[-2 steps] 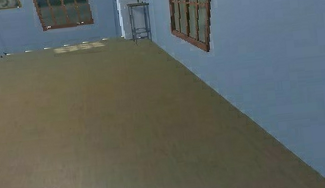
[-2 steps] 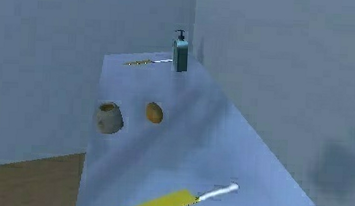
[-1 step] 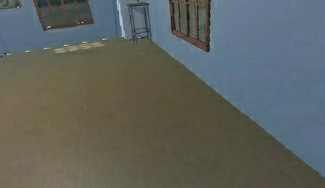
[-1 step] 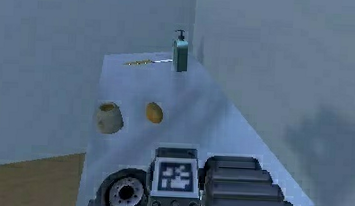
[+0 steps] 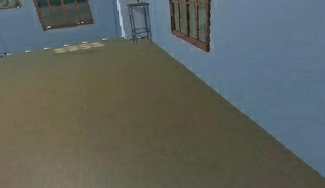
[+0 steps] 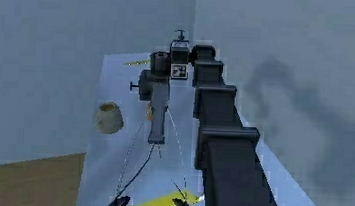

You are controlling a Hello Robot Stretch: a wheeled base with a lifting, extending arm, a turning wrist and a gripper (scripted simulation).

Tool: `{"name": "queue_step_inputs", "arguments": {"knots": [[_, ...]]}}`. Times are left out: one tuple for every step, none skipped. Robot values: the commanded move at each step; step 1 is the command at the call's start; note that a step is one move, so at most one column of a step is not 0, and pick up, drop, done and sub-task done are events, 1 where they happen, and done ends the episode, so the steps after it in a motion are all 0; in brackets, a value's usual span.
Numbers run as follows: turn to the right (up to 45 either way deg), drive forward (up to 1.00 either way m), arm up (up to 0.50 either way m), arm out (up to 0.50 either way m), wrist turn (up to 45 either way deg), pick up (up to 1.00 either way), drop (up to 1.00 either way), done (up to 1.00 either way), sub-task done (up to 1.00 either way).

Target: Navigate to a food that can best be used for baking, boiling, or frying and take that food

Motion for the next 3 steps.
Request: {"name": "queue_step_inputs", "arguments": {"knots": [[0.0, 0.0, 0.0, 0.0, 45.0, 0.0, 0.0, 0.0, 0.0], [0.0, 0.0, 0.0, 0.0, 45.0, 0.0, 0.0, 0.0, 0.0], [0.0, 0.0, 0.0, 0.0, 45.0, 0.0, 0.0, 0.0, 0.0]]}}
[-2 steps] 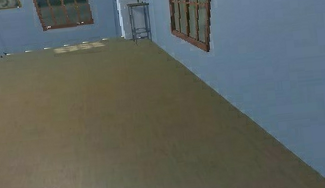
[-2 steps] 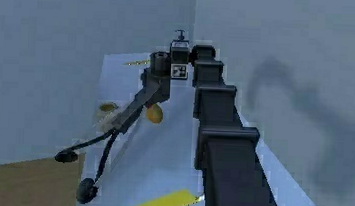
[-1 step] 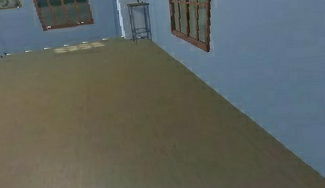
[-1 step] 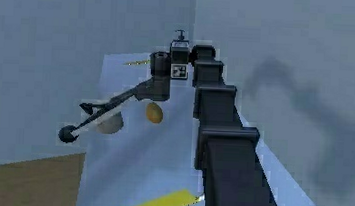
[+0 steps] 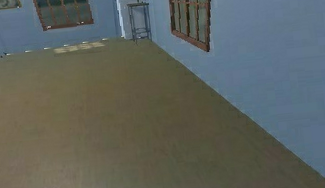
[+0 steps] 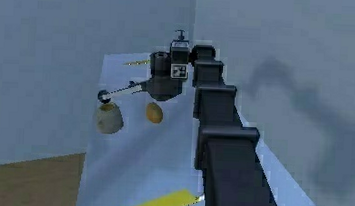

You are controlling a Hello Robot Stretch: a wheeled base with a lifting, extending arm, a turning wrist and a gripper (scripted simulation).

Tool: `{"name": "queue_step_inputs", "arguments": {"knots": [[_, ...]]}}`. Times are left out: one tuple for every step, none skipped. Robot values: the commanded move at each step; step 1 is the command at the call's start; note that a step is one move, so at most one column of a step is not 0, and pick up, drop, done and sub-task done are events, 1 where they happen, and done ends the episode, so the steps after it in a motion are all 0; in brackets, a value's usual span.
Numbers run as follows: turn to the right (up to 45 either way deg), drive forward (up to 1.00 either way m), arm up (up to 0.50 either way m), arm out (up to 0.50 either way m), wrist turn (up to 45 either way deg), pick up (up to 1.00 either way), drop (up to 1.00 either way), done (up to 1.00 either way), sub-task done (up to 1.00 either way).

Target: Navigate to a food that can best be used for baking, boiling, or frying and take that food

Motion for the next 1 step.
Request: {"name": "queue_step_inputs", "arguments": {"knots": [[0.0, 0.0, 0.0, 0.0, 30.0, 0.0, 0.0, 0.0, 0.0]]}}
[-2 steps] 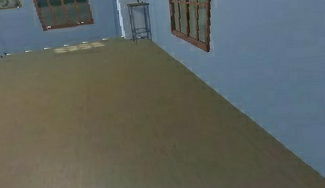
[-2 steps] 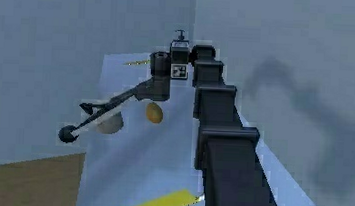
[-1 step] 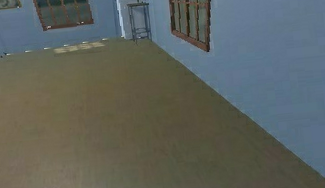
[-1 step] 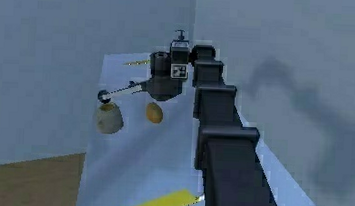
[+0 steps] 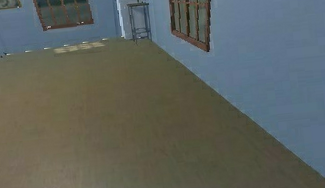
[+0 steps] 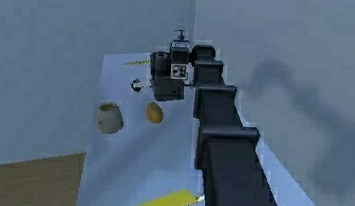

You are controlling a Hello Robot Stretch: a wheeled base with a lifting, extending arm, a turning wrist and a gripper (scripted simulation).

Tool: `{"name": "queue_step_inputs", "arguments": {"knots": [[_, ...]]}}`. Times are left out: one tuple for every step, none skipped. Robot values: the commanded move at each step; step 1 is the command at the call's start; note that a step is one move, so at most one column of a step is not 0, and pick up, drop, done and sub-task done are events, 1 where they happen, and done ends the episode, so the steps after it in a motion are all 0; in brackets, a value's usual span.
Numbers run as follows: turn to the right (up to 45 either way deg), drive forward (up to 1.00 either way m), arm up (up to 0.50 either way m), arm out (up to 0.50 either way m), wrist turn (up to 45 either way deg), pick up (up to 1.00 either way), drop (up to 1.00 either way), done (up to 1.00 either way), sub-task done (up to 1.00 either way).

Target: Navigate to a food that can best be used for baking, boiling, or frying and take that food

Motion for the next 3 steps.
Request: {"name": "queue_step_inputs", "arguments": {"knots": [[0.0, 0.0, -0.12, 0.0, 0.0, 0.0, 0.0, 0.0, 0.0], [0.0, 0.0, 0.0, 0.0, 0.0, 1.0, 0.0, 0.0, 0.0], [0.0, 0.0, 0.1, 0.0, 0.0, 0.0, 0.0, 0.0, 0.0]]}}
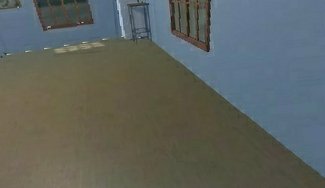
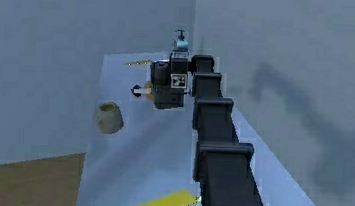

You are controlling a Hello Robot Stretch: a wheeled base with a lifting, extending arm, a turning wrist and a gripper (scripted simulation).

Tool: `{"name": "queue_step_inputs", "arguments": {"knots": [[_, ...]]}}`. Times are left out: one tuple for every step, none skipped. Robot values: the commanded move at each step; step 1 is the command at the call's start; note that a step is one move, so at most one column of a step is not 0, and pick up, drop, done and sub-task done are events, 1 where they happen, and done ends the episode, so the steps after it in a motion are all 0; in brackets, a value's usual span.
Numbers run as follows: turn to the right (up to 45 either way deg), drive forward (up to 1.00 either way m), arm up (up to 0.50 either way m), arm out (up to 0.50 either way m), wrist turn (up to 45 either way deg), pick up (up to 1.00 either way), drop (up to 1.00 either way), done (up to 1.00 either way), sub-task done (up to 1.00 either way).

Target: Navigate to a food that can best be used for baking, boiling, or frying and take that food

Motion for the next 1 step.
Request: {"name": "queue_step_inputs", "arguments": {"knots": [[0.0, 0.0, 0.0, 0.0, 0.0, 0.0, 0.0, 1.0, 0.0]]}}
